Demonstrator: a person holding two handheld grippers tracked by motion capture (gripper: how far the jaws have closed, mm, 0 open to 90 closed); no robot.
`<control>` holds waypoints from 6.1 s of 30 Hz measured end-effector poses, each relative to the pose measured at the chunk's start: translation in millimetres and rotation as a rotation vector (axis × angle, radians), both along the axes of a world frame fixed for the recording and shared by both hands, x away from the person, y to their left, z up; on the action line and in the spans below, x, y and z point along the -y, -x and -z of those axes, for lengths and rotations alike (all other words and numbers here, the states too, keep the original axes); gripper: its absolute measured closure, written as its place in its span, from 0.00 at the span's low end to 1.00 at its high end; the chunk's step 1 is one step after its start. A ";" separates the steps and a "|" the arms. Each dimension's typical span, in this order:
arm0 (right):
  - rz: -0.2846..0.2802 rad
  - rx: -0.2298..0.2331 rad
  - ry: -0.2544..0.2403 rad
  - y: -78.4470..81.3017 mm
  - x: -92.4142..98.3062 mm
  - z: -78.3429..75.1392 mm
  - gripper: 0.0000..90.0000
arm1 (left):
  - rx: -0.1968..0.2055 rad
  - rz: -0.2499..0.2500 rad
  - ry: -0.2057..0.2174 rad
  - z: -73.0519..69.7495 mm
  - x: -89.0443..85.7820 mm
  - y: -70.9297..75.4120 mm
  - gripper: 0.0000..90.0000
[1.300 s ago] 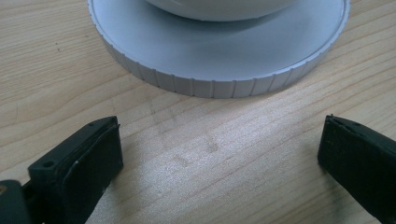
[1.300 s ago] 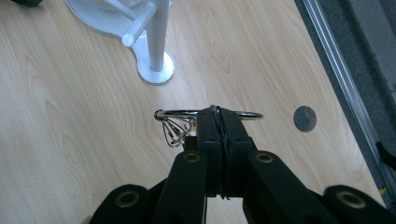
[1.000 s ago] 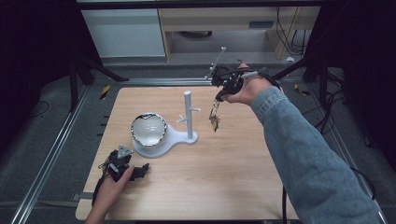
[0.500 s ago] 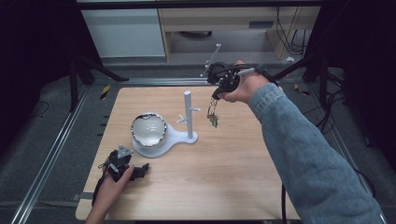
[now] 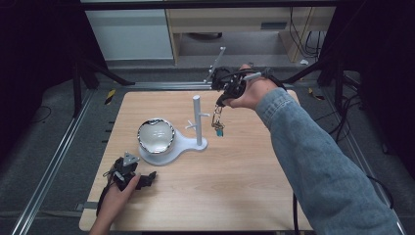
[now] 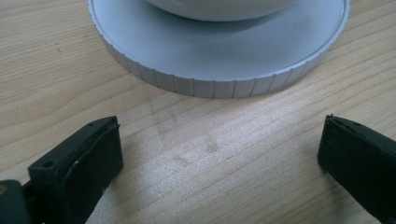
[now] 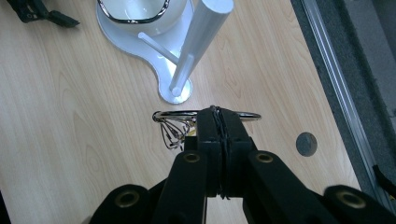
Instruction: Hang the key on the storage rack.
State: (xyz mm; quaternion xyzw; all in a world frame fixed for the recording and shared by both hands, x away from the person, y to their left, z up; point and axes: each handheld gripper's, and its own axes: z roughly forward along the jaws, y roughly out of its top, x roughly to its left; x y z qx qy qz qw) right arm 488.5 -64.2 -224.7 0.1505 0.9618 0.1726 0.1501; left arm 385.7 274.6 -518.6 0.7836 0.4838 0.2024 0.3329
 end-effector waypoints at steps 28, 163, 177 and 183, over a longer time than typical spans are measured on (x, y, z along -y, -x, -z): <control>-0.018 -0.027 0.018 -13.1 -27.7 15.8 0.98 | 0.002 0.000 0.002 0.2 0.1 0.2 0.00; 0.429 0.119 -0.196 18.2 150.7 152.4 0.14 | 0.000 -0.001 0.001 0.1 0.4 1.0 0.00; 0.531 0.063 -0.258 28.4 172.3 217.5 0.15 | 0.000 -0.001 0.001 0.1 0.4 1.2 0.00; 0.630 0.083 -0.303 23.1 191.6 234.6 0.16 | 0.000 -0.001 0.001 0.1 0.4 1.2 0.00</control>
